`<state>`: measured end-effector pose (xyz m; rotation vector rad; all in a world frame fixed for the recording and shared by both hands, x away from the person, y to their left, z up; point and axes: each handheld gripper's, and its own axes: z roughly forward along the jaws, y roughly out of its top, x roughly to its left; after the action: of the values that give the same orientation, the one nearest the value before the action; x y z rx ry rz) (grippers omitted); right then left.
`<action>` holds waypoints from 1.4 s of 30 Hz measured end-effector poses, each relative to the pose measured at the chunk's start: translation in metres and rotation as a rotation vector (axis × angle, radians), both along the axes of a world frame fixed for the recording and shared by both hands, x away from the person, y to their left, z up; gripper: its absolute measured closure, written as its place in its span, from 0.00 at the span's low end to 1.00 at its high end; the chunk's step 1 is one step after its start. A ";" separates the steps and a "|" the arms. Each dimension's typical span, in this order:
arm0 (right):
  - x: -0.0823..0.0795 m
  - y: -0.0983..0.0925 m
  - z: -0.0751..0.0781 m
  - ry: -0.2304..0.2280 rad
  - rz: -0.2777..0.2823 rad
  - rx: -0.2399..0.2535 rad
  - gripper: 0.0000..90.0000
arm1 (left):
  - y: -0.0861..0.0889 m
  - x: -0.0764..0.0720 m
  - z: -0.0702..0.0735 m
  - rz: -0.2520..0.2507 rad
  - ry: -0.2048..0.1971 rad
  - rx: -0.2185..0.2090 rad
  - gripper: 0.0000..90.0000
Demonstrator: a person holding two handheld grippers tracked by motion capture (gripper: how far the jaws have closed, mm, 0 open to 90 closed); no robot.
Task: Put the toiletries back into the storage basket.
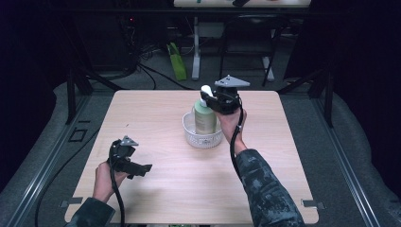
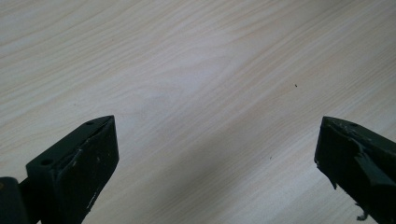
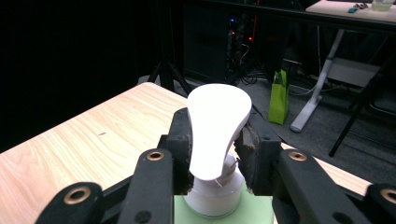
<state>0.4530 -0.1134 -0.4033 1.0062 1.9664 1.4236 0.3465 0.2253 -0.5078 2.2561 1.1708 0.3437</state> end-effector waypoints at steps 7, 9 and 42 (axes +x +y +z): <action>-0.009 -0.002 -0.004 -0.037 0.019 -0.017 0.76 | -0.001 0.000 0.000 -0.001 0.000 0.001 0.00; -0.010 -0.005 -0.005 -0.037 0.021 -0.010 0.76 | -0.001 -0.001 0.000 -0.002 0.000 0.002 0.00; -0.021 -0.011 0.010 0.070 0.005 -0.071 0.30 | -0.002 0.000 0.000 -0.007 -0.003 0.002 0.00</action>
<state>0.4322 -0.1240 -0.3934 1.0336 2.0556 1.3282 0.3463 0.2234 -0.5075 2.2599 1.1607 0.3452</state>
